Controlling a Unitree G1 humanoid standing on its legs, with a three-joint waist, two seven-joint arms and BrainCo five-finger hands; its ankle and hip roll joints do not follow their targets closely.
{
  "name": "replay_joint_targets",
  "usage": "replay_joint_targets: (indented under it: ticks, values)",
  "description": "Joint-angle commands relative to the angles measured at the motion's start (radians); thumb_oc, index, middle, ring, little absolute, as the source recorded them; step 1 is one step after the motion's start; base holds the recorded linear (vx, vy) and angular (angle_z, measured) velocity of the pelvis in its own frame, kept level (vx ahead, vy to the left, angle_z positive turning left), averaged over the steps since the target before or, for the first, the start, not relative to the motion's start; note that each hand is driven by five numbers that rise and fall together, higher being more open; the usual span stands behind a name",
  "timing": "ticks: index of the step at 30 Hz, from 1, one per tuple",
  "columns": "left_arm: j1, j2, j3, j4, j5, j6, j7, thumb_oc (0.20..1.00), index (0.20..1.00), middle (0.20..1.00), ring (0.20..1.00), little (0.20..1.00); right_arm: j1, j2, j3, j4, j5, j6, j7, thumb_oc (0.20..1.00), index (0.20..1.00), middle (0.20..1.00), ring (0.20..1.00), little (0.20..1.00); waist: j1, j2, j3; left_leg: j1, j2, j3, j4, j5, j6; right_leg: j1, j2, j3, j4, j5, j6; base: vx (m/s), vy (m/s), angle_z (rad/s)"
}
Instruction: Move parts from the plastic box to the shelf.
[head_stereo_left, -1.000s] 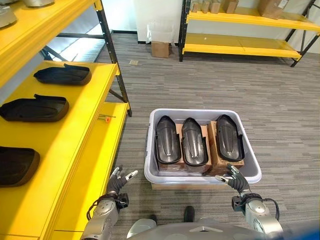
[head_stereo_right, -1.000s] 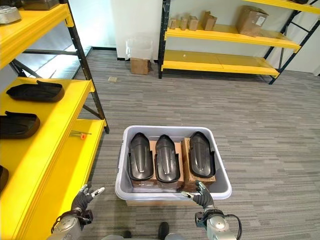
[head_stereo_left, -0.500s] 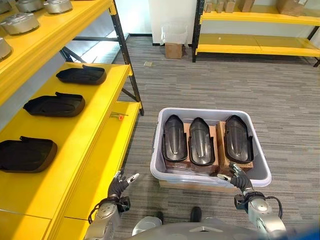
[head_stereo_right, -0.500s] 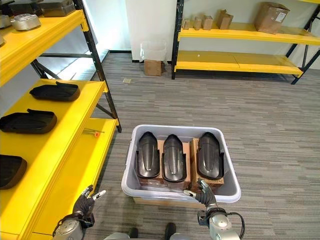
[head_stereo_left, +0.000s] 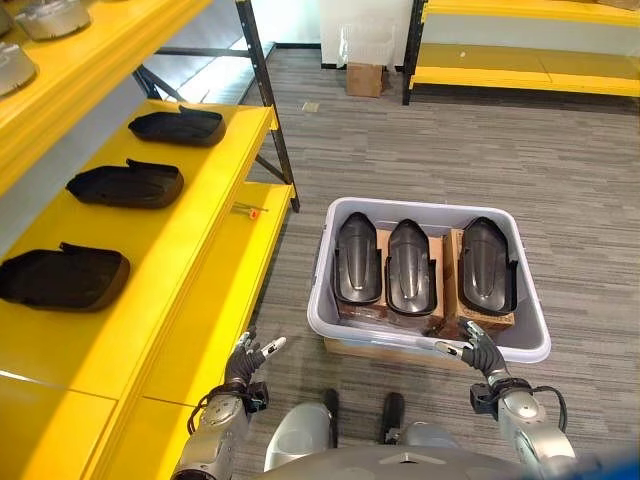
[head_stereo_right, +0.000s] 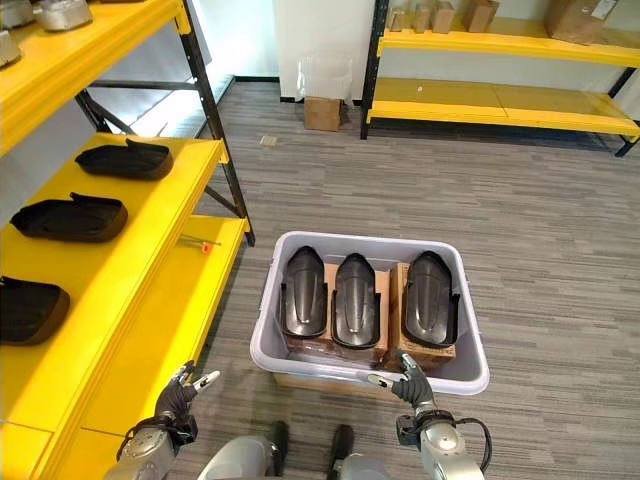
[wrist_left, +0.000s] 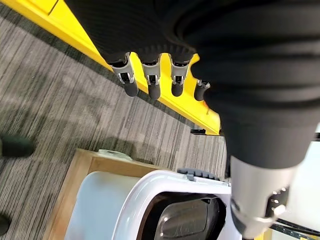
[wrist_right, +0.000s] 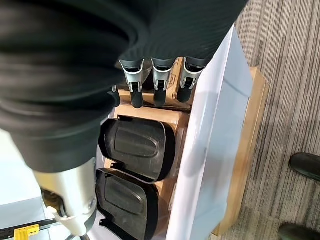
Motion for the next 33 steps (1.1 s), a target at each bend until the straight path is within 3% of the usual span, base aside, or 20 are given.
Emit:
replay_joint_targets:
  ticks: [1,5,8,9,10,12,14,17,18,19,21,22,23,24,25,29,33]
  values:
    - [0.009,0.040,0.002,-0.048,0.021,-0.044,-0.010,1.000,1.000,1.000,1.000,1.000,-0.025,-0.012,-0.013,-0.028,-0.031,-0.032,0.015,1.000,1.000,1.000,1.000,1.000,-0.001,-0.013,-0.082,-0.022,0.014,0.038,-0.069,0.091,0.010,0.114,0.016,-0.025,0.015,-0.159,0.076,0.18,0.078,-0.38]
    - [0.005,0.048,0.012,-0.054,0.013,-0.039,0.005,1.000,1.000,1.000,1.000,1.000,-0.032,0.000,-0.005,-0.018,-0.043,-0.025,0.011,1.000,1.000,1.000,1.000,1.000,0.013,-0.011,-0.087,0.008,0.019,0.039,-0.109,0.091,0.027,0.090,-0.008,-0.017,0.101,-0.178,0.088,0.12,0.127,-0.14]
    - [-0.011,0.072,0.022,-0.055,0.014,-0.041,0.012,1.000,1.000,1.000,1.000,1.000,-0.059,0.008,0.000,-0.018,-0.051,-0.030,0.015,1.000,1.000,1.000,1.000,1.000,0.013,-0.003,-0.047,0.000,0.033,0.051,-0.101,0.084,0.051,-0.032,-0.029,-0.022,0.317,-0.188,0.119,-0.04,0.110,-0.22]
    - [-0.012,0.072,0.022,-0.054,0.014,-0.042,0.012,1.000,1.000,1.000,1.000,1.000,-0.060,0.008,0.000,-0.018,-0.051,-0.030,0.015,1.000,1.000,1.000,1.000,1.000,0.014,-0.005,-0.049,-0.004,0.032,0.053,-0.100,0.084,0.052,-0.040,-0.031,-0.020,0.327,-0.192,0.120,-0.09,0.094,-0.31]
    - [-0.029,0.092,0.017,-0.048,0.020,-0.047,0.012,1.000,1.000,1.000,1.000,1.000,-0.070,0.009,0.004,-0.020,-0.049,-0.028,0.015,1.000,1.000,1.000,1.000,1.000,-0.002,0.009,-0.023,-0.010,0.045,0.047,-0.099,0.093,0.057,-0.114,-0.038,0.000,0.448,-0.167,0.156,-0.05,0.071,-0.17]
    - [-0.035,0.099,0.015,-0.046,0.020,-0.047,0.014,1.000,1.000,1.000,1.000,1.000,-0.069,0.013,0.004,-0.016,-0.048,-0.027,0.017,1.000,1.000,1.000,1.000,1.000,-0.005,0.015,-0.023,-0.017,0.047,0.042,-0.101,0.096,0.060,-0.138,-0.056,0.008,0.483,-0.162,0.156,0.01,0.022,0.04]
    - [-0.031,0.104,0.024,-0.050,0.015,-0.051,0.012,1.000,1.000,1.000,1.000,1.000,-0.053,0.020,-0.003,-0.032,-0.054,-0.024,0.024,1.000,1.000,1.000,1.000,1.000,0.001,0.028,-0.038,-0.006,0.070,0.027,-0.128,0.095,0.045,-0.091,-0.158,0.014,0.393,-0.135,0.127,0.11,-0.114,0.13]
    - [-0.029,0.108,0.029,-0.056,0.005,-0.050,0.022,1.000,1.000,1.000,1.000,1.000,-0.043,0.029,-0.011,-0.041,-0.062,-0.019,0.015,1.000,1.000,1.000,1.000,1.000,0.018,0.017,-0.048,-0.003,0.093,0.036,-0.125,0.072,0.024,-0.036,-0.323,-0.021,0.257,0.011,0.161,0.07,-0.192,0.03]
    - [-0.028,0.109,0.029,-0.056,0.005,-0.050,0.022,1.000,1.000,1.000,1.000,1.000,-0.043,0.030,-0.011,-0.041,-0.062,-0.019,0.015,1.000,1.000,1.000,1.000,1.000,0.017,0.016,-0.046,-0.001,0.091,0.035,-0.124,0.070,0.025,-0.028,-0.323,-0.023,0.248,0.016,0.163,0.06,-0.173,-0.14]
    - [-0.025,0.104,0.031,-0.053,0.004,-0.050,0.027,1.000,1.000,1.000,1.000,1.000,-0.044,0.033,-0.009,-0.036,-0.067,-0.015,0.014,1.000,1.000,1.000,1.000,1.000,0.017,0.009,-0.049,0.000,0.096,0.039,-0.122,0.062,0.020,-0.028,-0.350,-0.014,0.204,0.064,0.182,0.05,-0.145,-0.26]
    - [-0.018,0.101,0.035,-0.050,0.003,-0.053,0.030,1.000,1.000,1.000,1.000,1.000,-0.042,0.033,-0.009,-0.038,-0.071,-0.013,0.016,1.000,1.000,1.000,1.000,1.000,0.013,-0.001,-0.050,0.004,0.100,0.047,-0.121,0.058,0.013,-0.042,-0.355,-0.004,0.176,0.093,0.200,0.08,-0.226,-0.34]
    - [-0.001,0.086,0.050,-0.027,0.010,-0.055,0.028,1.000,1.000,1.000,1.000,1.000,-0.040,0.038,-0.002,-0.041,-0.083,-0.011,0.028,1.000,1.000,1.000,1.000,1.000,0.026,-0.035,-0.076,0.023,0.120,0.071,-0.155,0.066,-0.016,-0.008,-0.337,-0.064,0.109,0.071,0.249,0.14,-0.326,-0.20]
    - [-0.002,0.079,0.051,-0.014,0.007,-0.054,0.027,1.000,1.000,1.000,1.000,1.000,-0.040,0.035,-0.004,-0.043,-0.080,-0.010,0.029,1.000,1.000,1.000,1.000,1.000,0.022,-0.041,-0.084,0.026,0.131,0.072,-0.162,0.071,-0.027,-0.005,-0.318,-0.056,0.094,0.055,0.254,0.14,-0.330,-0.08]
    - [-0.002,0.079,0.051,-0.014,0.007,-0.054,0.027,1.000,1.000,1.000,1.000,1.000,-0.040,0.034,-0.004,-0.043,-0.080,-0.010,0.029,1.000,1.000,1.000,1.000,1.000,0.022,-0.040,-0.084,0.027,0.133,0.071,-0.164,0.071,-0.028,-0.004,-0.317,-0.057,0.093,0.055,0.253,0.07,-0.273,-0.02]
    - [-0.006,0.072,0.050,-0.017,-0.008,-0.060,0.030,1.000,1.000,1.000,1.000,1.000,-0.042,0.021,-0.010,-0.054,-0.074,-0.013,0.029,1.000,1.000,1.000,1.000,1.000,0.016,-0.036,-0.084,0.028,0.175,0.075,-0.164,0.084,-0.053,-0.007,-0.283,-0.073,0.090,0.024,0.241,0.05,-0.234,-0.05]
    - [-0.035,0.071,0.013,-0.021,-0.014,-0.057,0.021,1.000,1.000,1.000,1.000,1.000,-0.044,0.009,-0.029,-0.033,-0.053,-0.013,-0.002,1.000,1.000,1.000,1.000,1.000,-0.008,-0.010,-0.089,0.028,0.230,0.071,-0.186,0.112,-0.087,0.034,-0.223,-0.107,0.052,-0.035,0.214,0.06,-0.233,-0.20]
    - [-0.022,0.073,0.011,-0.043,-0.004,-0.059,0.009,1.000,1.000,1.000,1.000,1.000,-0.027,-0.001,-0.038,-0.048,-0.042,-0.020,0.001,1.000,1.000,1.000,1.000,1.000,-0.016,0.005,-0.088,0.026,0.254,0.072,-0.188,0.122,-0.106,0.051,-0.195,-0.116,0.032,-0.056,0.201,0.03,-0.105,0.06]
